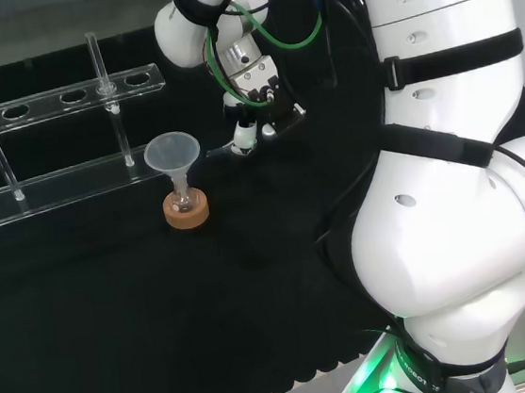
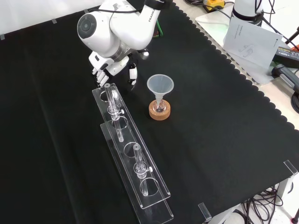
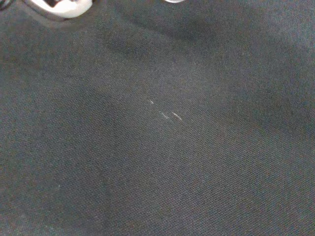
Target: Pick up the weighing funnel.
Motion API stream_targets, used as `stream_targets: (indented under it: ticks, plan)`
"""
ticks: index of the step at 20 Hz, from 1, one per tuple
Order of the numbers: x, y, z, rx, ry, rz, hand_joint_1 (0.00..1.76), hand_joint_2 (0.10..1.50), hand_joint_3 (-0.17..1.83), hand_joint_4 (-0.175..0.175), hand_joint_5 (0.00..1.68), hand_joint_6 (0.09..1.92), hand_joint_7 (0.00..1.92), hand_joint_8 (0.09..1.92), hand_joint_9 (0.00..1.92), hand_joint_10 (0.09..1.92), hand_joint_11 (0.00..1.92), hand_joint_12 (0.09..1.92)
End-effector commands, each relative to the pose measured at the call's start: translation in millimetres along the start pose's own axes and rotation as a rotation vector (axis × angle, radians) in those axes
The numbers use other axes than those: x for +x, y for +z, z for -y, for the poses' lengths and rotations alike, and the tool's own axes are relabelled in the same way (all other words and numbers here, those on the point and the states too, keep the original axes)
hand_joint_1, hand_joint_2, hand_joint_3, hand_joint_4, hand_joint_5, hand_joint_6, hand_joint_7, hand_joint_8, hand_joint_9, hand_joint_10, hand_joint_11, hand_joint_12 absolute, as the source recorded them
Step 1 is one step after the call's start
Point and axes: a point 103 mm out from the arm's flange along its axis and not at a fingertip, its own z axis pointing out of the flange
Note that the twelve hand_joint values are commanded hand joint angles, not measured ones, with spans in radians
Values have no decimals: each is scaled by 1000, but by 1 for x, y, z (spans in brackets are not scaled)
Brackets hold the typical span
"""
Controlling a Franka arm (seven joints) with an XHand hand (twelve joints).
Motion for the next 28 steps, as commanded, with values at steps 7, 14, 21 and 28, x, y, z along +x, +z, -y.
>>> stream_targets:
  ticks: [7,14,21,28]
  plan:
    - [-4,4,-16,-1,16,-11,808,653,528,-30,665,594,331,708,544,630,297,1363]
    - [-7,13,-20,6,1,-21,811,654,532,-28,670,648,336,713,553,628,312,1354]
    - [-5,14,-20,-6,-10,-19,822,656,536,-15,732,686,347,718,563,629,322,1352]
    - [-5,14,-21,-23,-6,-20,834,659,539,-9,761,703,364,721,577,630,334,1349]
